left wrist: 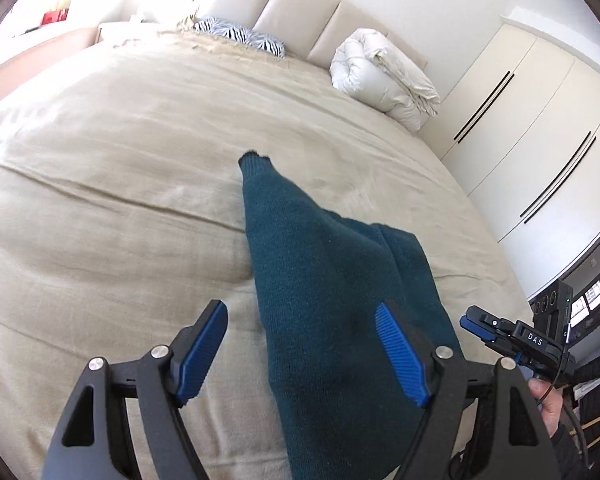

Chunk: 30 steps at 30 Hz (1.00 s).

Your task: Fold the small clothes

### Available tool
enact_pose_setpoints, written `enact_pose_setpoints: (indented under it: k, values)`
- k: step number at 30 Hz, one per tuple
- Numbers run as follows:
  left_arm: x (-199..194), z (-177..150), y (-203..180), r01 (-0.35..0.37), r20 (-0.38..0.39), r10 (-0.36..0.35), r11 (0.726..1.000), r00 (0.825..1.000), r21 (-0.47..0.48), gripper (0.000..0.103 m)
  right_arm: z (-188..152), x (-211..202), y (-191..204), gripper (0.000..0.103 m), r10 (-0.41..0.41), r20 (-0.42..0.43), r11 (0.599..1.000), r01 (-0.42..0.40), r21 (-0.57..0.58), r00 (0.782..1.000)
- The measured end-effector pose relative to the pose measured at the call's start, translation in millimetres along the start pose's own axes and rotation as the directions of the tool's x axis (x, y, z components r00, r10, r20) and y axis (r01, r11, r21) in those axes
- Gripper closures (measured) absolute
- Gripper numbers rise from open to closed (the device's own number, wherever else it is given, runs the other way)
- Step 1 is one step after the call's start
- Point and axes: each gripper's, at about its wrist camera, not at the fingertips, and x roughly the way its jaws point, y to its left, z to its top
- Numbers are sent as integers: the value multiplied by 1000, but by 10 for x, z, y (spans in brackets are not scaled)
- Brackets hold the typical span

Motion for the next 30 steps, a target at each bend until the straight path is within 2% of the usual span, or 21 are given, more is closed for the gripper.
enact_pose_setpoints:
  k: [1,2,3,5,7,9,11,12,14,15,17,18,20,22,23,26,28,30]
  values:
    - [-152,19,-92,-17,68,14,999,998,39,13,18,-111,65,54,-36,42,999,37,-35,998]
    - [-297,56,-190,-44,134,33,996,990,81,0,37,-226,149,53,-75,90,994,81,-69,993]
    - [-433,87,-317,-81,202,55,989,978,123,0,56,-339,237,48,-115,140,986,130,-100,983]
    - [-706,154,-540,-148,323,74,967,943,210,0,81,-592,440,35,-175,262,964,219,-150,949]
    - [-935,189,-766,-217,423,89,939,902,266,0,68,-871,645,14,-181,404,943,275,-187,896]
    - [-1133,256,-932,-259,485,96,924,869,282,0,36,-1181,827,3,-141,536,931,295,-213,832]
    - [-1310,292,-1065,-304,534,125,916,836,262,0,11,-1480,1001,0,-99,640,916,321,-241,762]
    - [-1403,306,-1112,-314,543,130,913,830,261,0,14,-1599,1088,0,-86,669,908,335,-253,738]
    - [-1513,350,-1209,-354,544,165,898,823,263,0,55,-1800,1236,0,-63,692,897,345,-277,719]
    - [-1528,380,-1242,-369,539,182,891,822,263,0,85,-1882,1292,0,-61,694,894,349,-282,717]
    - [-1537,417,-1285,-385,508,213,885,834,262,0,140,-2026,1376,0,-62,697,898,345,-273,715]
    - [-1535,419,-1289,-392,504,225,884,834,255,0,164,-2084,1395,0,-54,691,903,330,-274,721]
    - [-1497,365,-1289,-420,502,258,875,826,242,0,195,-2122,1428,0,-55,657,906,314,-284,752]
    - [-1383,307,-1261,-465,466,325,856,823,223,0,157,-2061,1453,0,-77,623,899,325,-294,778]
    - [-1301,273,-1222,-469,435,346,856,831,216,0,103,-2008,1473,0,-99,603,893,338,-297,791]
    - [-980,116,-1066,-482,294,420,856,859,186,0,49,-1670,1405,0,-209,475,881,376,-288,855]
    - [-782,-58,-994,-483,206,447,857,870,180,0,-2,-1425,1303,0,-266,385,885,382,-266,884]
    - [-623,-204,-953,-471,131,453,861,882,192,0,-67,-1208,1194,0,-283,296,901,359,-245,912]
